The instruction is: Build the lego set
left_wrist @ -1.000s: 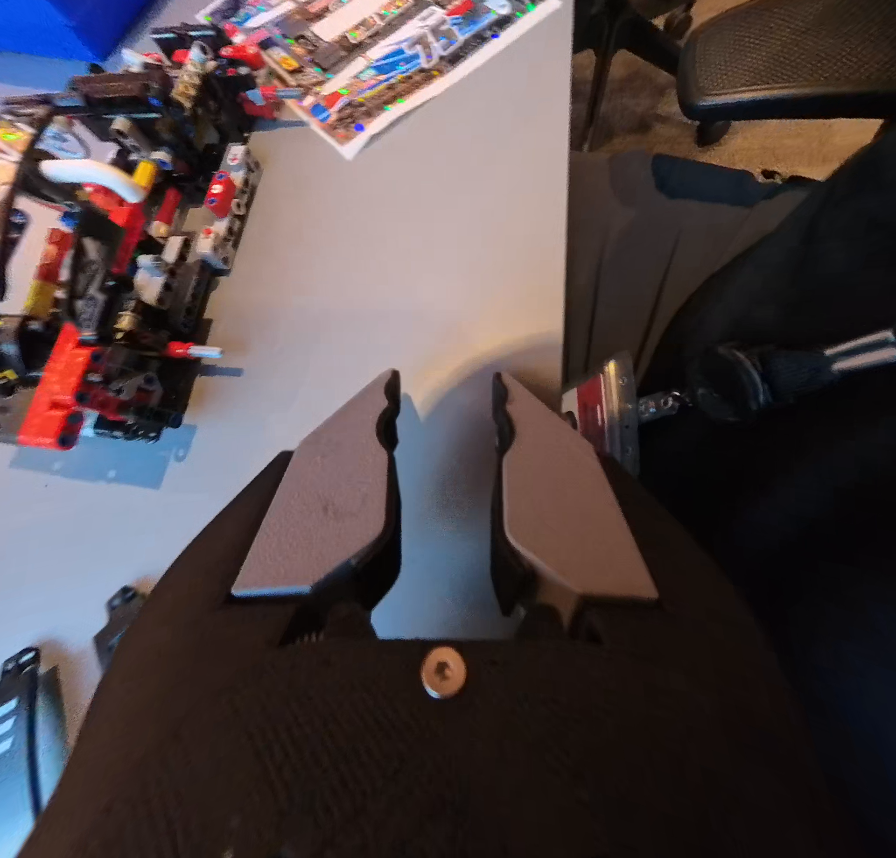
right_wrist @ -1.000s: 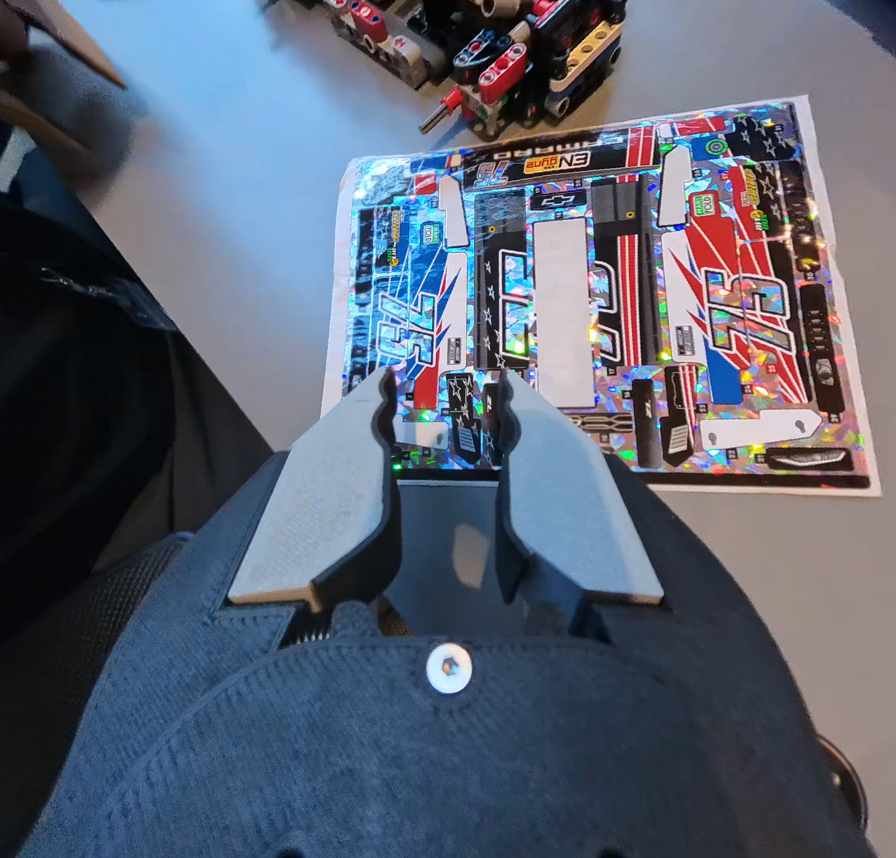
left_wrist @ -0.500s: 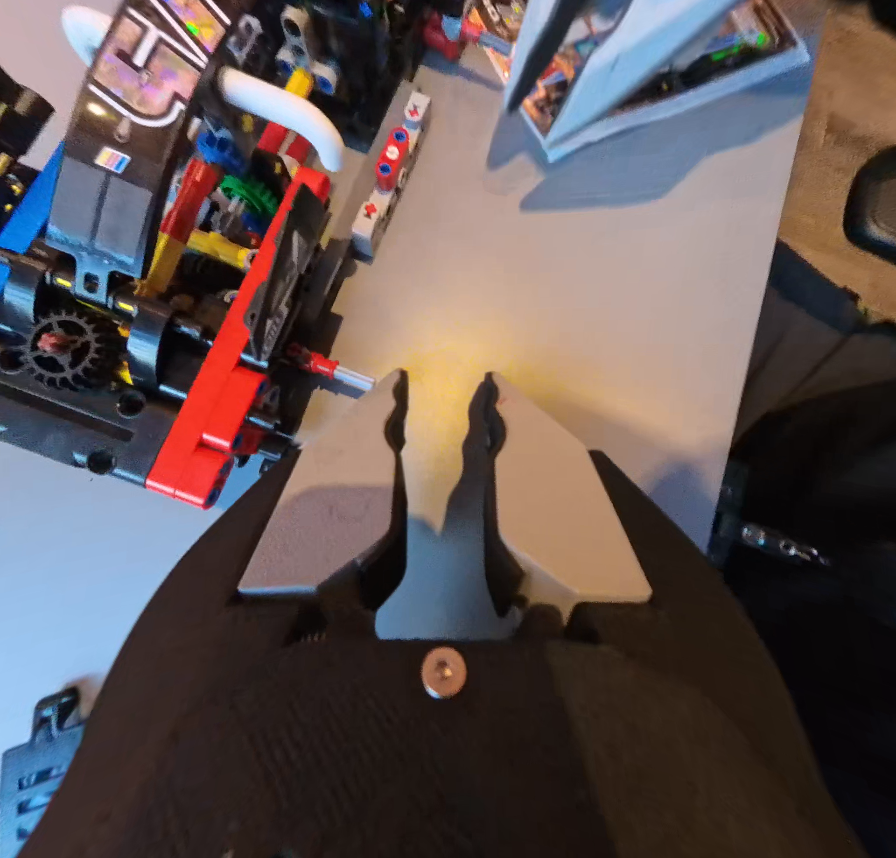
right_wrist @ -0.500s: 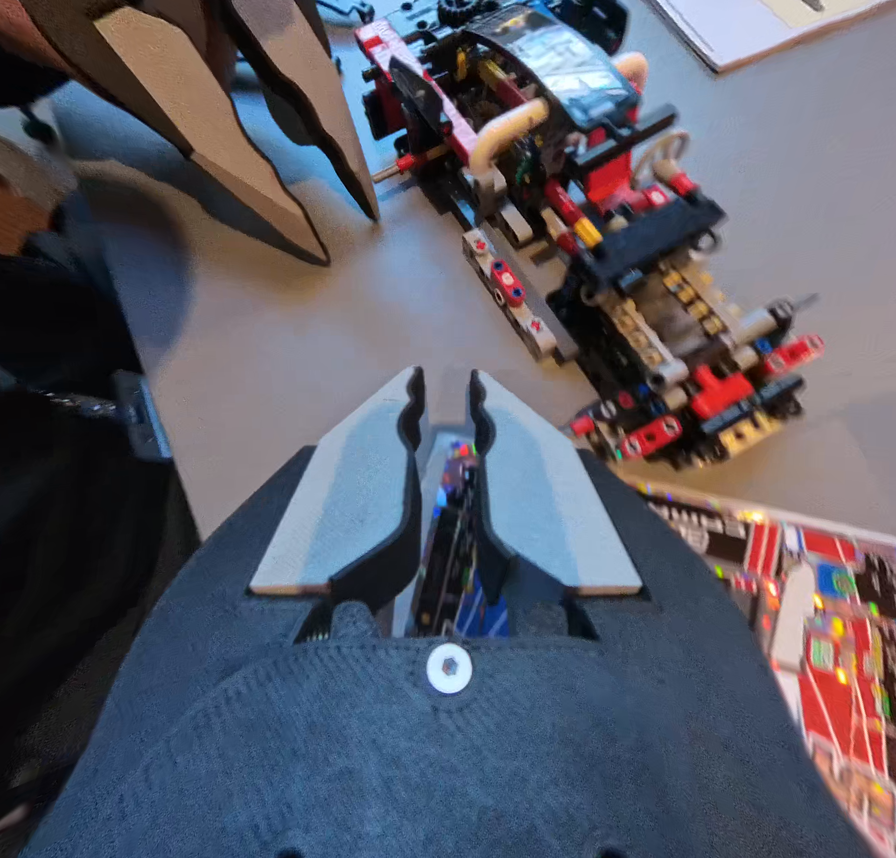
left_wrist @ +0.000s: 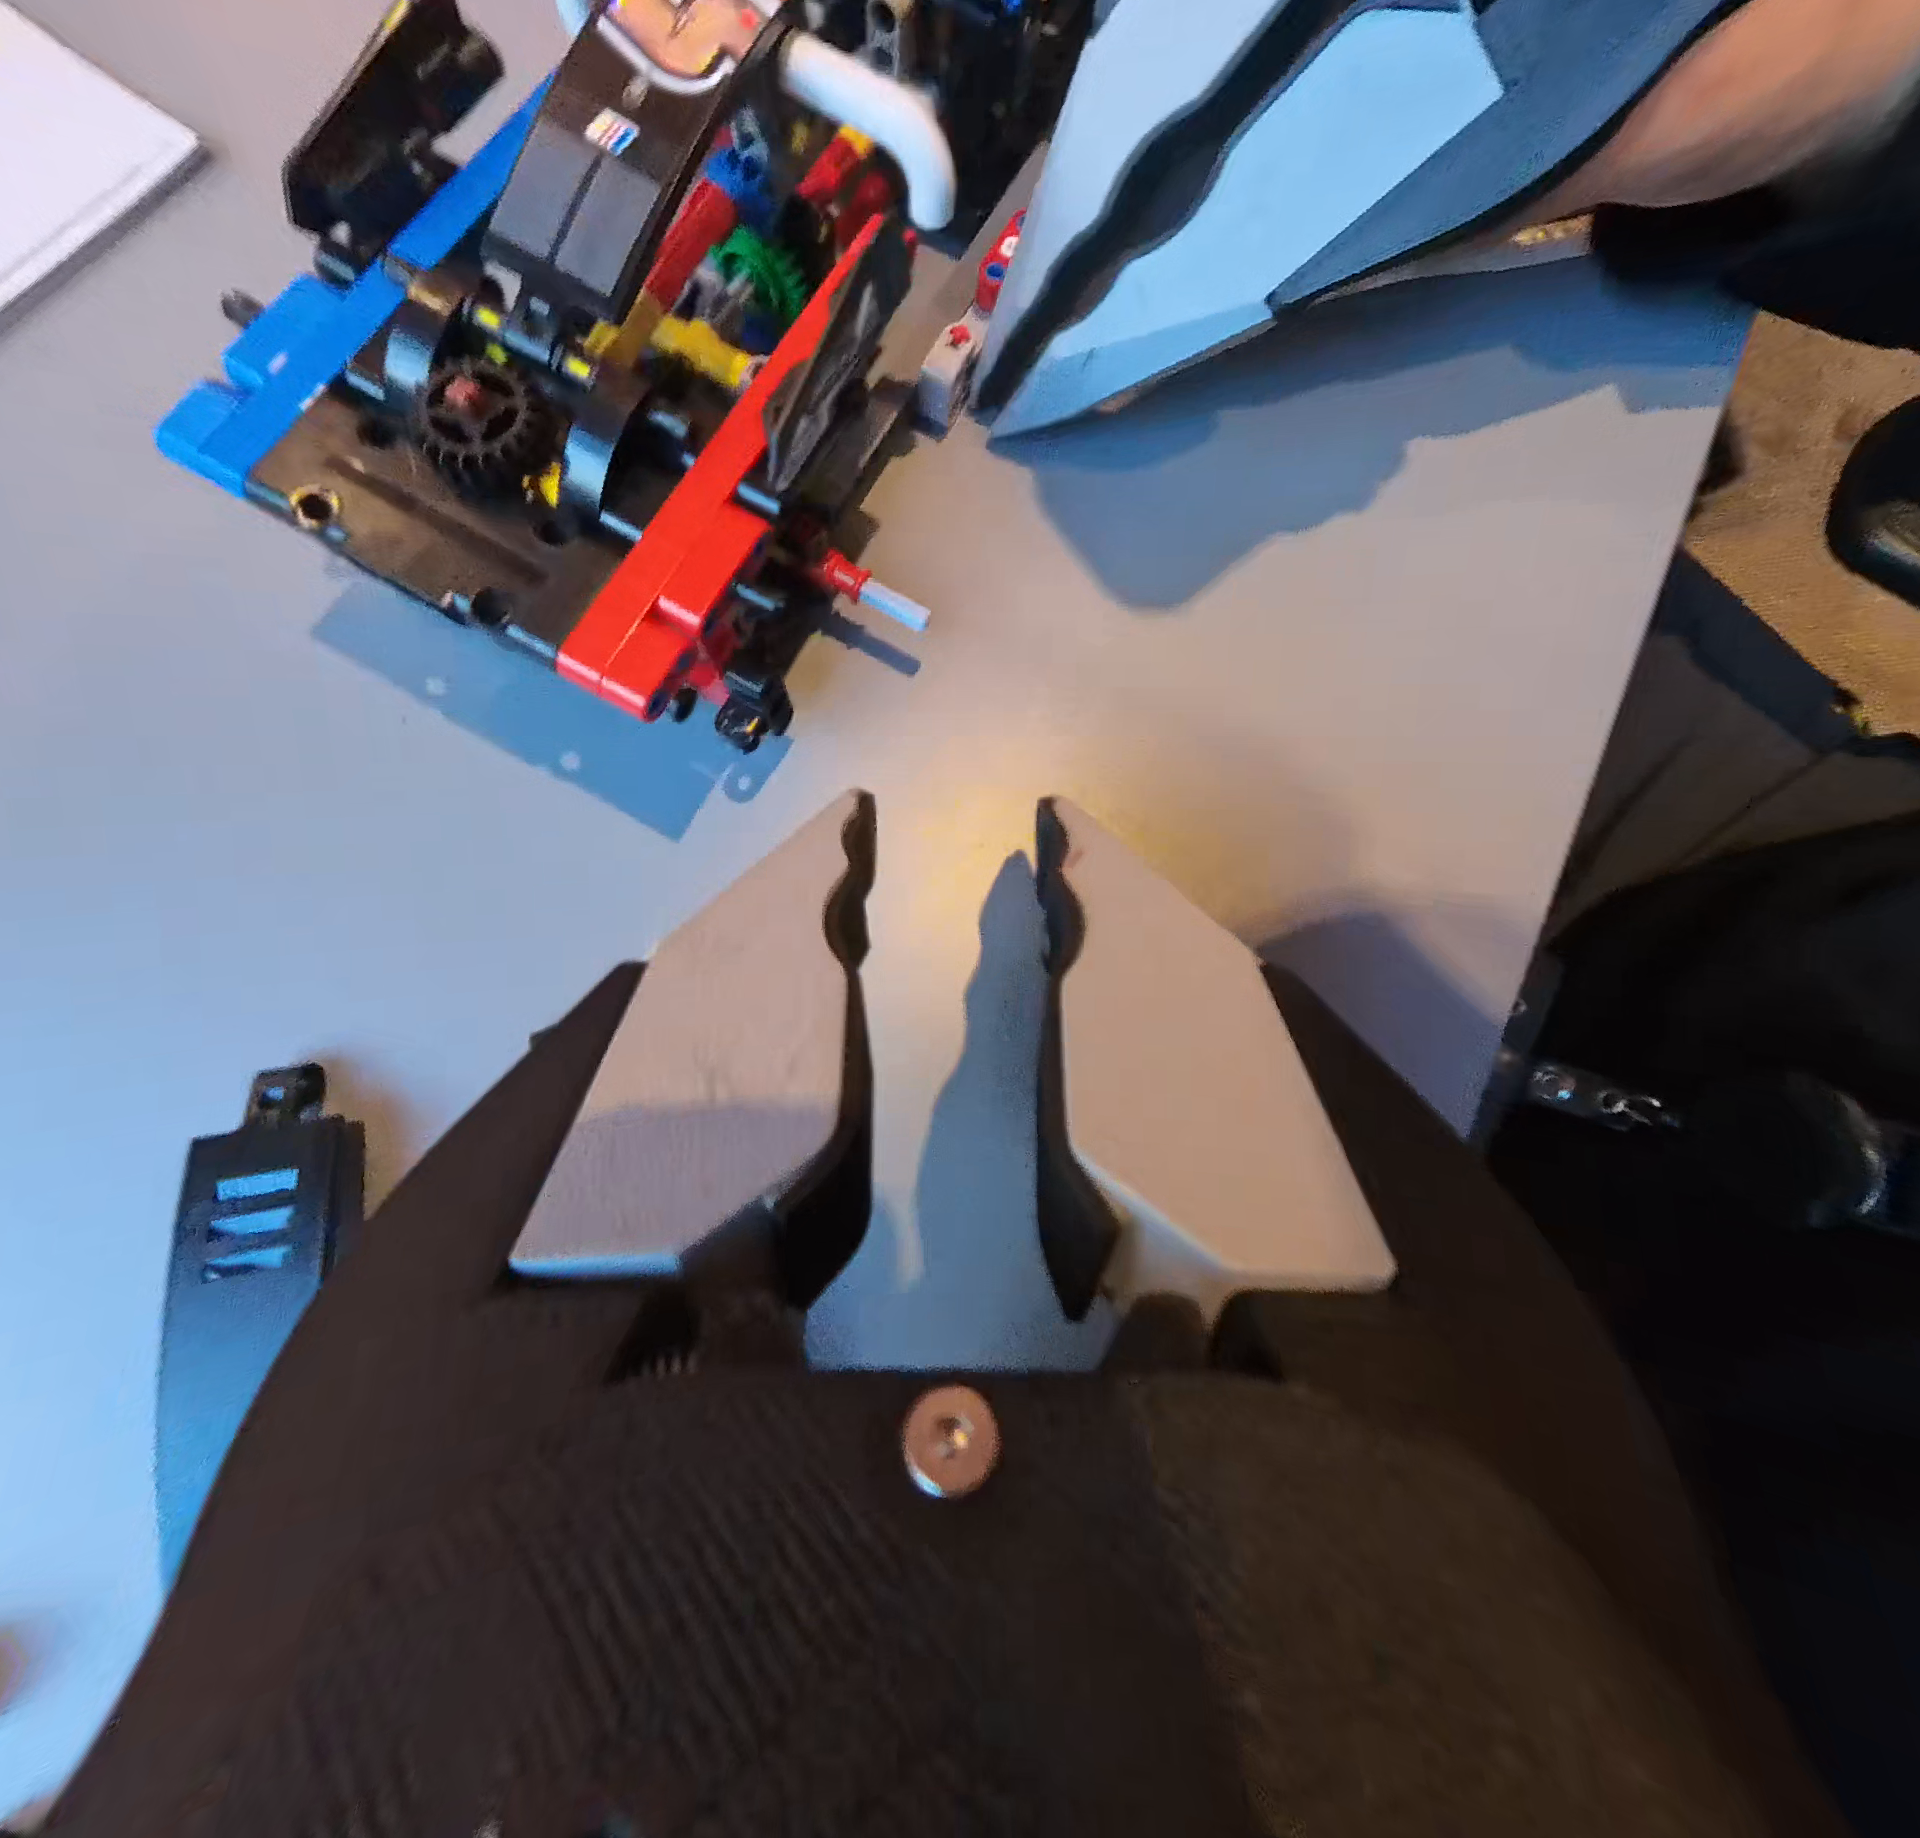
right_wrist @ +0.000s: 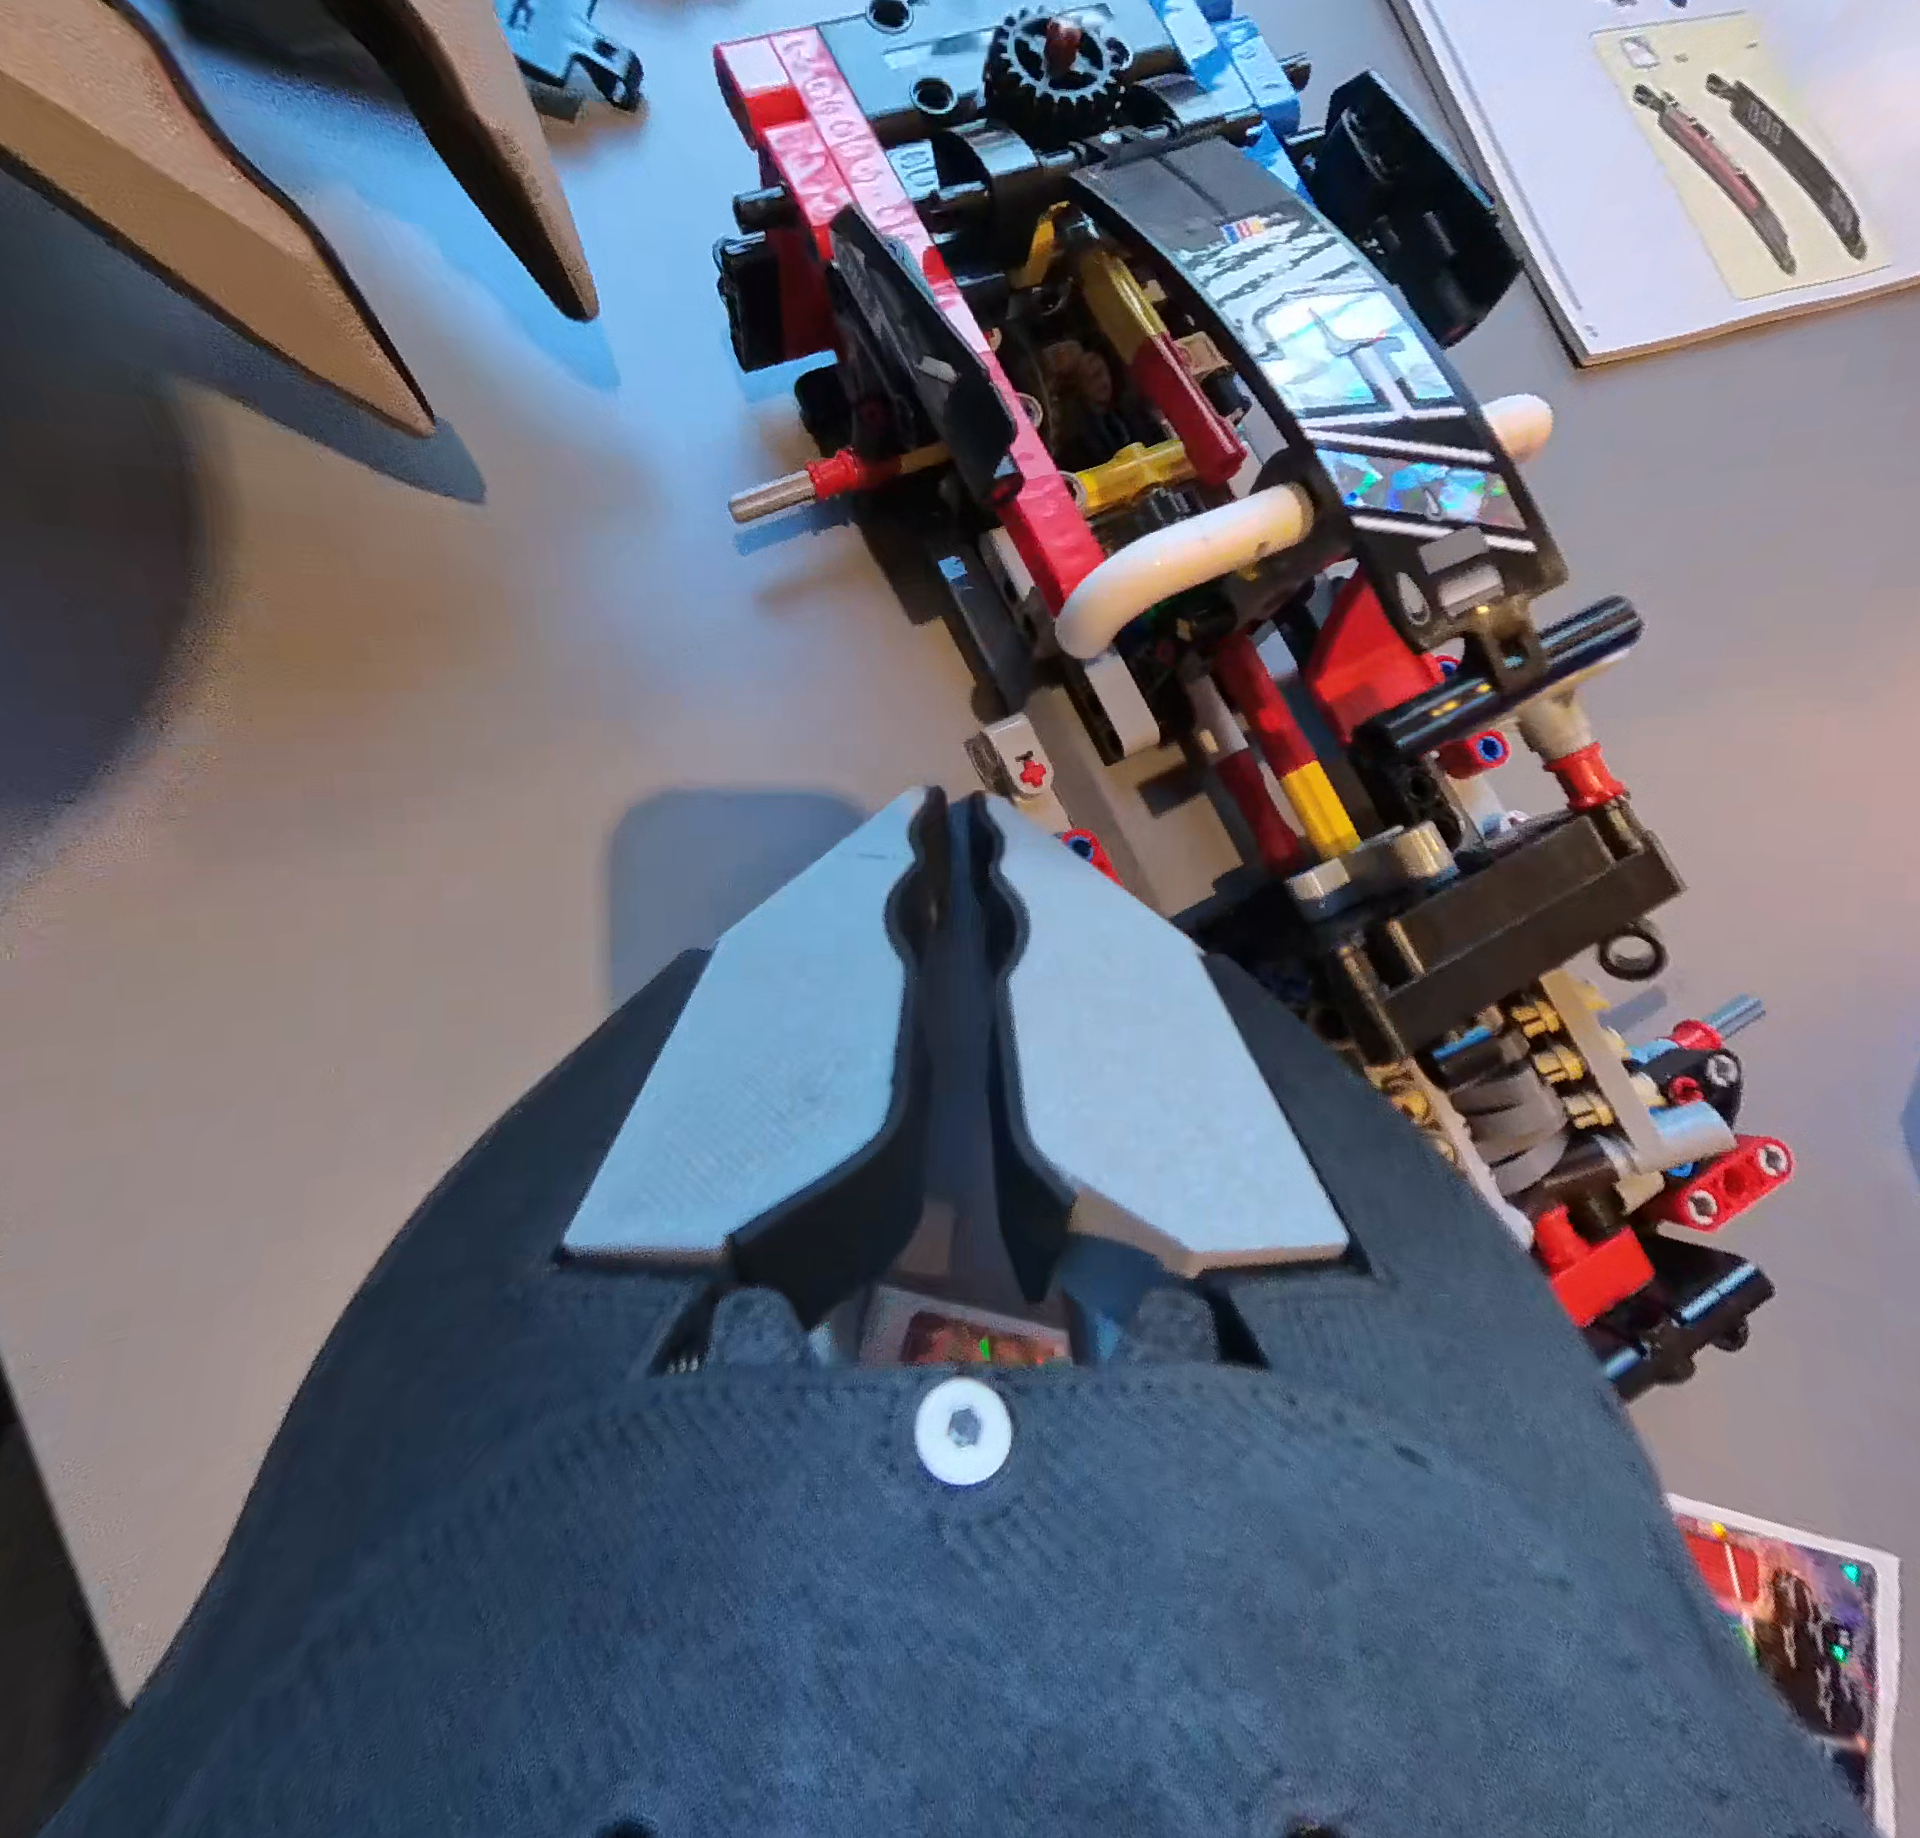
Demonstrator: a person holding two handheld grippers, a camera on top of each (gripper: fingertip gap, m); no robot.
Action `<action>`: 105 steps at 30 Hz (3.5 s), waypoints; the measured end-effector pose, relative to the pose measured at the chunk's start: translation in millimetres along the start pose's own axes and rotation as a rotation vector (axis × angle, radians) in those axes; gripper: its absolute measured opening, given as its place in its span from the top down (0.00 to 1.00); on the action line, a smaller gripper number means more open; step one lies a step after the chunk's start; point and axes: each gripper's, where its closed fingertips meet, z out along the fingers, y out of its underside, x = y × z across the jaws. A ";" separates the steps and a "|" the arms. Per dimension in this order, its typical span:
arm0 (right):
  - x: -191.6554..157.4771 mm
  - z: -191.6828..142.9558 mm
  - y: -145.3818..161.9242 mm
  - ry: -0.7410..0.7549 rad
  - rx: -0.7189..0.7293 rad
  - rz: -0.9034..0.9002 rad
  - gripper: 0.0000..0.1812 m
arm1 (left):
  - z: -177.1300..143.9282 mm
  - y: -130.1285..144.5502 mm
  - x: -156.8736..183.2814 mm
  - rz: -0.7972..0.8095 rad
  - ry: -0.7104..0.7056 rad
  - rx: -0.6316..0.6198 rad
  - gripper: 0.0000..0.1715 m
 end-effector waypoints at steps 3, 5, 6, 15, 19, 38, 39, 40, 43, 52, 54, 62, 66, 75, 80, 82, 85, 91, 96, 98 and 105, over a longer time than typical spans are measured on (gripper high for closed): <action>-0.1 2.9 -3.1 -0.003 0.002 0.005 1.00 | -0.7 -0.2 -3.7 -0.018 0.004 0.013 0.84; 1.1 4.8 -5.0 0.009 0.001 0.002 1.00 | -2.3 -0.6 -5.8 -0.009 -0.009 0.024 0.84; 1.7 6.0 -6.1 0.013 0.001 0.001 1.00 | -2.7 -0.1 -6.4 -0.009 -0.011 0.025 0.84; -0.5 -9.6 -25.9 -0.017 0.094 0.046 0.99 | -9.1 13.1 -14.7 -0.038 -0.027 0.019 0.85; 15.9 -50.4 -26.5 0.019 0.200 0.111 0.98 | -32.2 14.0 -45.2 -0.020 -0.126 0.013 0.85; 112.9 -109.2 60.0 0.071 0.264 0.520 0.82 | -30.5 -15.6 -350.0 -0.049 -0.482 -0.299 0.97; 110.7 -104.7 62.5 0.045 0.249 0.523 0.82 | -32.7 -15.0 -349.0 -0.058 -0.480 -0.304 0.95; 108.4 -100.7 63.9 0.020 0.238 0.523 0.82 | -36.1 -14.9 -347.7 -0.065 -0.488 -0.303 0.93; 105.9 -92.8 65.5 -0.033 0.219 0.513 0.82 | -51.4 -14.8 -329.3 -0.064 -0.508 -0.305 0.87; 99.1 -70.1 61.2 -0.253 0.149 0.446 0.65 | -42.9 -35.1 -115.8 -0.115 -0.163 -0.125 0.53; 92.2 -66.6 57.4 -0.318 0.146 0.458 0.64 | -24.9 -21.2 -88.7 -0.091 -0.117 -0.177 0.51; 59.6 -71.9 53.7 -0.355 0.135 0.444 0.65 | 16.1 -8.5 -75.2 -0.130 0.055 -0.266 0.64; 30.2 -75.7 52.1 -0.368 0.141 0.437 0.64 | 26.2 -15.2 -95.1 -0.030 0.037 -0.317 0.82; -18.1 -85.0 58.2 -0.324 0.070 0.367 0.67 | 49.8 -41.3 -121.9 0.210 0.179 -0.474 0.85; -57.3 -76.7 43.2 -0.383 0.078 0.315 0.72 | 84.4 -81.0 -143.1 0.318 0.125 -0.530 0.92; -79.4 -67.7 25.9 -0.450 0.116 0.315 0.73 | 101.6 -98.1 -142.8 0.341 0.127 -0.525 0.92; -97.0 -49.6 -0.5 -0.469 0.167 0.314 0.75 | 125.5 -121.8 -139.5 0.334 0.144 -0.493 0.84; -99.1 -61.3 -41.2 -0.430 0.263 0.273 0.77 | 118.3 -142.2 -144.4 0.223 0.128 -0.415 0.74; -26.5 -100.6 17.1 -0.226 0.131 0.386 0.79 | 18.7 -109.0 -158.3 0.217 -0.077 -0.347 0.70; 3.3 -103.1 42.3 -0.190 0.038 0.447 0.80 | -26.0 -95.8 -153.0 0.170 -0.185 -0.242 0.76; 27.6 -54.8 60.2 -0.139 -0.203 0.314 0.98 | -104.1 1.2 -78.9 -0.054 -0.162 -0.103 0.75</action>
